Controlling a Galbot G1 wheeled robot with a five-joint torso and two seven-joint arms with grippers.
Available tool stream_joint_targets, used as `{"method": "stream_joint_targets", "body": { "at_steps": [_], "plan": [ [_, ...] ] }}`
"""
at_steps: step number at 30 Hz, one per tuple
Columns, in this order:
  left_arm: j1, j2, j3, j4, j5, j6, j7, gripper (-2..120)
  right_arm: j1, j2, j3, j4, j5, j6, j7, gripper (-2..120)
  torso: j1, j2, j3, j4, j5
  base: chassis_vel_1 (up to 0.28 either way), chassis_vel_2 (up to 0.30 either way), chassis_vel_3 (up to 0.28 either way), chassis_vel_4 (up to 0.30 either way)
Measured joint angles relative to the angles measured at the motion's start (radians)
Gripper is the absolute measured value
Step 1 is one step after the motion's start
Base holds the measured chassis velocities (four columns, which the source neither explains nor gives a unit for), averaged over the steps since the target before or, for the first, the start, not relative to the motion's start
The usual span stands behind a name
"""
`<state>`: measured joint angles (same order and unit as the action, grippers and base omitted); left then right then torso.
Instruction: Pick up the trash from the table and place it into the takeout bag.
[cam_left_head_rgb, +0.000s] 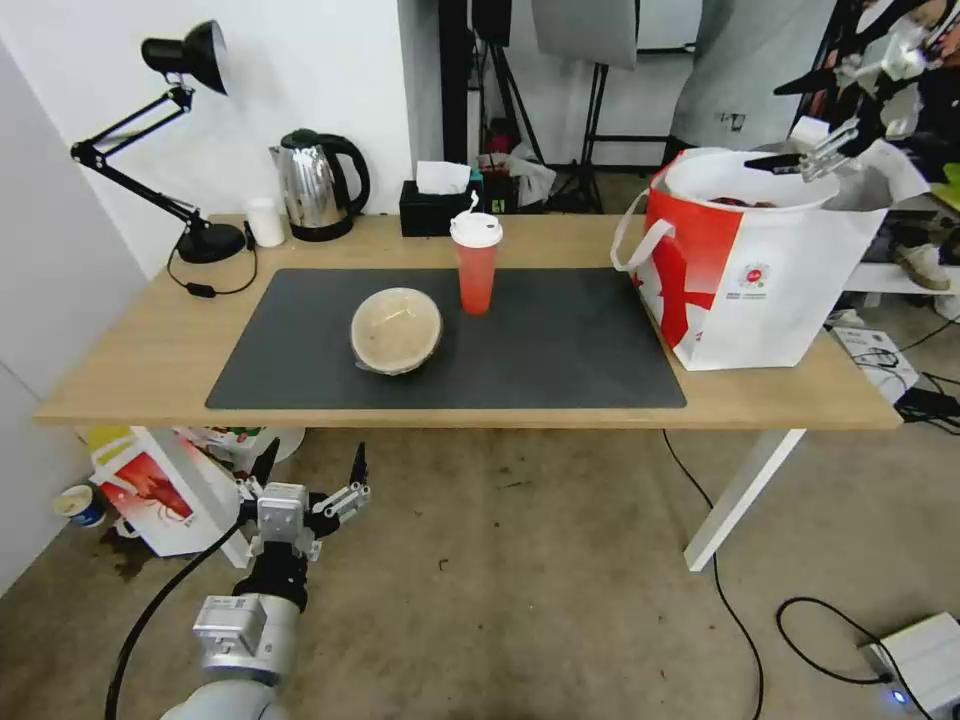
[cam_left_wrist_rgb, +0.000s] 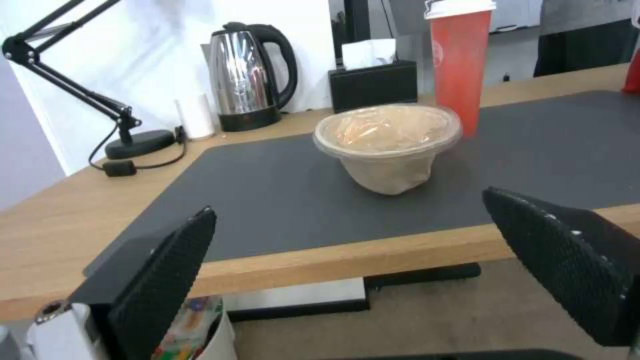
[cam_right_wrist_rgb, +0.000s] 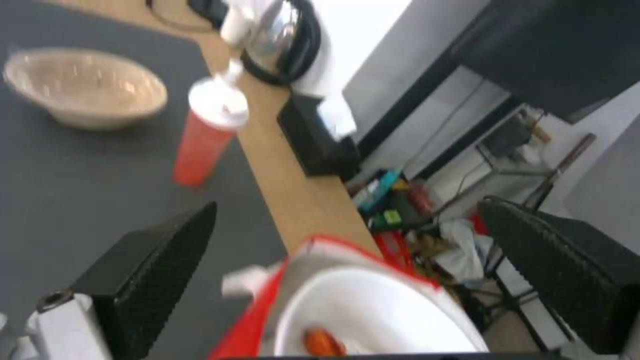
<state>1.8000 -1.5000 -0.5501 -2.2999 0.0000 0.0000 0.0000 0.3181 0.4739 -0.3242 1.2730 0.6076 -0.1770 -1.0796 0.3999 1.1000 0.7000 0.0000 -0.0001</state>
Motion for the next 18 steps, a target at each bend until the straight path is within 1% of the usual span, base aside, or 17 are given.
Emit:
{"method": "stream_joint_targets", "body": {
  "at_steps": [1,2,5,6,9,10,13,14,16,17,18],
  "plan": [
    [0.000,0.000,0.000,0.000,0.000,0.000,0.000,100,0.003,-0.002,-0.003,0.017,0.027,-0.013,0.021,100,0.000,0.000,0.000,-0.0001,0.0000,0.000,0.000,0.000,0.000],
    [0.000,0.000,0.000,0.000,0.000,0.000,0.000,100,0.003,-0.002,-0.003,0.017,0.027,-0.013,0.021,100,0.000,0.000,0.000,-0.0001,0.0000,0.000,0.000,0.000,0.000],
    [0.000,0.000,0.000,0.000,0.000,0.000,0.000,100,-0.009,-0.018,-0.007,0.103,0.186,-0.054,0.171,100,0.000,0.000,0.000,0.0001,-0.0002,0.000,0.000,0.000,0.000],
    [0.000,0.000,0.000,0.000,0.000,0.000,0.000,100,-0.009,-0.018,-0.007,0.103,0.186,-0.054,0.171,100,0.000,0.000,0.000,0.0001,-0.0002,0.000,0.000,0.000,0.000],
    [0.000,0.000,0.000,0.000,0.000,0.000,0.000,100,-0.045,-0.040,0.000,0.199,0.339,-0.095,0.337,100,0.000,0.000,0.000,0.0000,0.0001,0.000,0.000,0.000,0.000],
    [0.000,0.000,0.000,0.000,0.000,0.000,0.000,100,-0.045,-0.040,0.000,0.199,0.339,-0.095,0.337,100,0.000,0.000,0.000,0.0000,0.0001,0.000,0.000,0.000,0.000],
    [0.000,0.000,0.000,0.000,0.000,0.000,0.000,100,-0.101,-0.055,0.016,0.265,0.381,-0.114,0.414,100,0.000,0.000,0.000,0.0000,-0.0001,0.000,0.000,0.000,0.000],
    [0.000,0.000,0.000,0.000,0.000,0.000,0.000,100,-0.101,-0.055,0.016,0.265,0.381,-0.114,0.414,100,0.000,0.000,0.000,0.0000,-0.0001,0.000,0.000,0.000,0.000],
    [0.000,0.000,0.000,0.000,0.000,0.000,0.000,100,-0.170,-0.058,0.049,0.312,0.382,-0.115,0.461,100,0.000,0.000,0.000,-0.0001,0.0004,0.000,0.000,0.000,0.000],
    [0.000,0.000,0.000,0.000,0.000,0.000,0.000,100,-0.170,-0.058,0.049,0.312,0.382,-0.115,0.461,100,0.000,0.000,0.000,-0.0001,0.0004,0.000,0.000,0.000,0.000],
    [0.000,0.000,0.000,0.000,0.000,0.000,0.000,100,-0.207,-0.056,0.071,0.333,0.382,-0.114,0.481,100,0.000,0.000,0.000,-0.0001,0.0003,0.000,0.000,0.000,0.000]
  ]
}}
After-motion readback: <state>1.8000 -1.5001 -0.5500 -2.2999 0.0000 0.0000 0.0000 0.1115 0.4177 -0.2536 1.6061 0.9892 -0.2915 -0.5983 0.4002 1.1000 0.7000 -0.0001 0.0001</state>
